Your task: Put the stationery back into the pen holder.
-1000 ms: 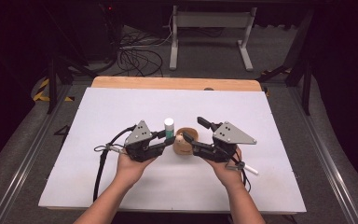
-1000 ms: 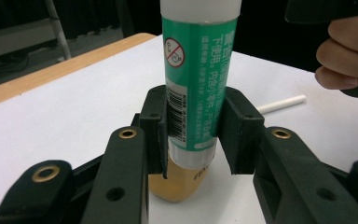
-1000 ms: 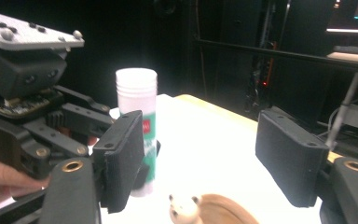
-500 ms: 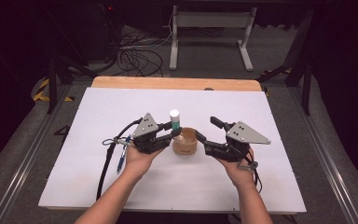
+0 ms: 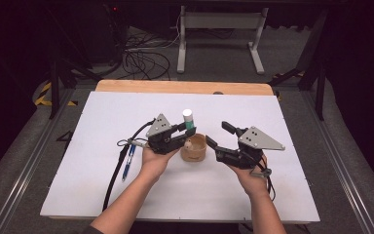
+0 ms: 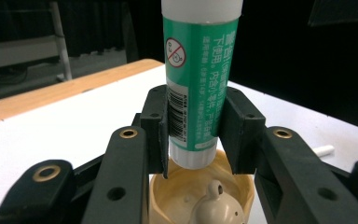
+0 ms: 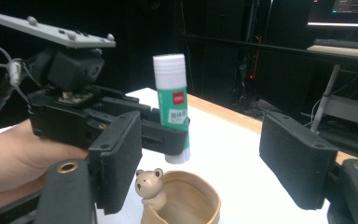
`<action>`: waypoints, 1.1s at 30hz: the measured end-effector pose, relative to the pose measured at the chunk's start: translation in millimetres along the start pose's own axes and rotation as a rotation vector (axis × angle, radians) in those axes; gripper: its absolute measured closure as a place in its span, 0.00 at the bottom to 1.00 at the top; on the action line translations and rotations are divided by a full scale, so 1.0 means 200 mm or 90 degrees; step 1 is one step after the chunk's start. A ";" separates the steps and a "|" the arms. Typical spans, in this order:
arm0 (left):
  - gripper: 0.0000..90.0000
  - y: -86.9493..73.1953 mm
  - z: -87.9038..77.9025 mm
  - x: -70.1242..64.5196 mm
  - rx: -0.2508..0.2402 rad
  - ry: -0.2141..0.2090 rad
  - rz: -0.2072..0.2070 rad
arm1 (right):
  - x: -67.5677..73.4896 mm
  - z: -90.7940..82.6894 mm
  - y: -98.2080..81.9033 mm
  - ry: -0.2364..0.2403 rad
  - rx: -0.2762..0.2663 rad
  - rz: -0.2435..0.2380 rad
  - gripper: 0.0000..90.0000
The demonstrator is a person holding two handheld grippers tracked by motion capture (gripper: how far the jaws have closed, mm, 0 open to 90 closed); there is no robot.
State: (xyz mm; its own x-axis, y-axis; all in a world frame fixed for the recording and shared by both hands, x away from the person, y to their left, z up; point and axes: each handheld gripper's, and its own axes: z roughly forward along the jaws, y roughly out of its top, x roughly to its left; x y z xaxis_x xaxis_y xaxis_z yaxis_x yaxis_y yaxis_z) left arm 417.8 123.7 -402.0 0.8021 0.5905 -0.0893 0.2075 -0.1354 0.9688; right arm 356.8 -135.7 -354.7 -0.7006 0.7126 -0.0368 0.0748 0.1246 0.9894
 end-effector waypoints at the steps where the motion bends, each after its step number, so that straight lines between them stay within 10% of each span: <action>1: 0.73 -0.01 0.01 0.00 0.003 0.000 0.001 | 0.00 0.00 0.00 -0.001 0.000 0.000 0.34; 33: 0.70 -0.07 0.08 0.03 0.030 0.013 -0.010 | -0.02 -0.02 -0.01 -0.009 0.003 0.003 0.35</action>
State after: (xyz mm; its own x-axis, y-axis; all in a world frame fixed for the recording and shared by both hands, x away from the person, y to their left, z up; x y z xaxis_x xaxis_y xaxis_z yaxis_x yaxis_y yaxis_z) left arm 428.6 116.3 -419.5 0.7871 0.6089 -0.0986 0.2462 -0.1634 0.9554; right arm 357.5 -141.6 -355.0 -0.6901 0.7229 -0.0341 0.0810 0.1240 0.9890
